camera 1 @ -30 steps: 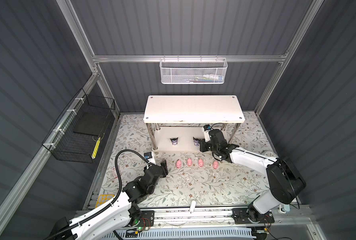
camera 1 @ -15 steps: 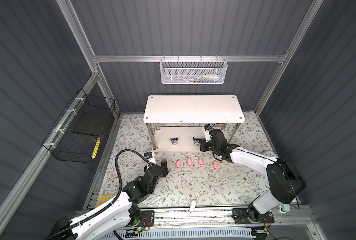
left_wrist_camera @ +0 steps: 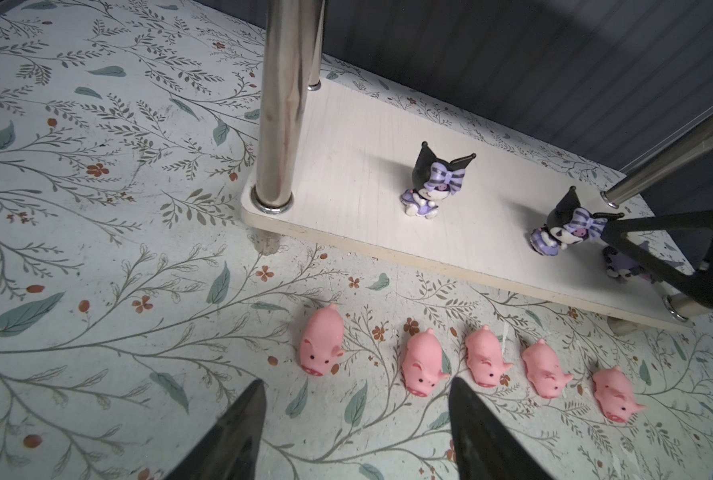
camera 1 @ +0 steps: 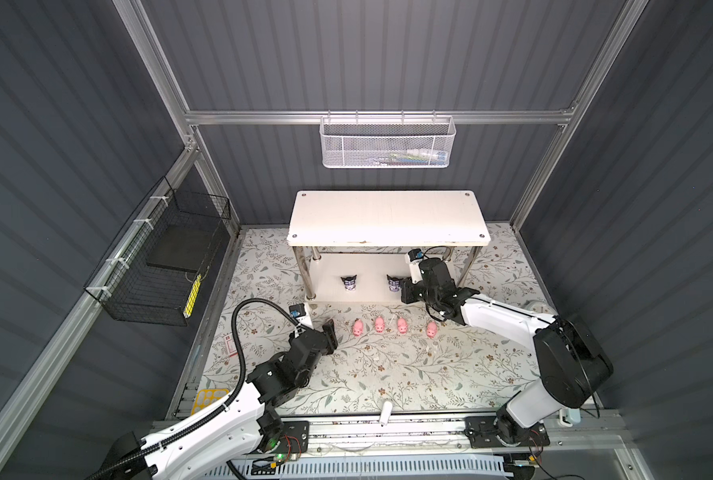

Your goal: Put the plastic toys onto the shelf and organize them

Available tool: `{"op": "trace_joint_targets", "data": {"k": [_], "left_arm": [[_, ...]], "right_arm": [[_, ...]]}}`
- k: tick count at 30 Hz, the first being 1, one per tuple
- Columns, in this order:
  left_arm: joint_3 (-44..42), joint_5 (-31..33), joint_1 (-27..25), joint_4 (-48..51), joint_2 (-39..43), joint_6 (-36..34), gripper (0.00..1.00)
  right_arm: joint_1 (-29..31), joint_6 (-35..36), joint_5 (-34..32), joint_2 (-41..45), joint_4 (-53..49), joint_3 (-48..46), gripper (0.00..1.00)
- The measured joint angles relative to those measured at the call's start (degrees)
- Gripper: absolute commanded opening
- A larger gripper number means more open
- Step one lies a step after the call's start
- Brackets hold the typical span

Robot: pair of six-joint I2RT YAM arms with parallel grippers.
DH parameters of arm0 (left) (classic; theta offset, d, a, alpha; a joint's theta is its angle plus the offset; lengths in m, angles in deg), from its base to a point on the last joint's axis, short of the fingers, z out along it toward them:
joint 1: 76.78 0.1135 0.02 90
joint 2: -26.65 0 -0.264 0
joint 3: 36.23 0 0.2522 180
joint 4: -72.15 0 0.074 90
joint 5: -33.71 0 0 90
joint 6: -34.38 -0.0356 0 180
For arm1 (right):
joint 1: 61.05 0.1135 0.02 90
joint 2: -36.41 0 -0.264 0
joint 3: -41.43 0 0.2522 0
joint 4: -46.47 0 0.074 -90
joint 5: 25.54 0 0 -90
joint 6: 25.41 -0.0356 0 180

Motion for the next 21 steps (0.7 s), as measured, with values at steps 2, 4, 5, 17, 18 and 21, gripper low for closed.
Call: {"op": "trace_joint_targets", "data": {"k": [2,4,5,17,18,21], "left_arm": [[0.0,0.0,0.0,0.0,0.0,0.0,0.69],[0.0,0.0,0.0,-0.02,0.0,0.0,0.69],[0.0,0.0,0.0,0.0,0.0,0.0,0.69],[-0.37,0.0,0.0,-0.26,0.0,0.0,0.7],[-0.42,0.0,0.0,-0.26,0.0,0.0,0.7],[-0.52,0.0,0.0,-0.24,0.0,0.0,0.7]], "right_arm": [[0.0,0.0,-0.17,0.09,-0.02,-0.11,0.0],[-0.02,0.0,-0.33,0.35,-0.04,-0.33,0.0],[0.0,0.0,-0.42,0.55,-0.09,-0.48,0.0],[0.0,0.0,-0.81,3.98,-0.37,-2.45,0.0],[0.0,0.0,-0.72,4.68,-0.39,-2.84,0.0],[0.04,0.0,-0.31,7.23,-0.9,-3.91,0.0]]}}
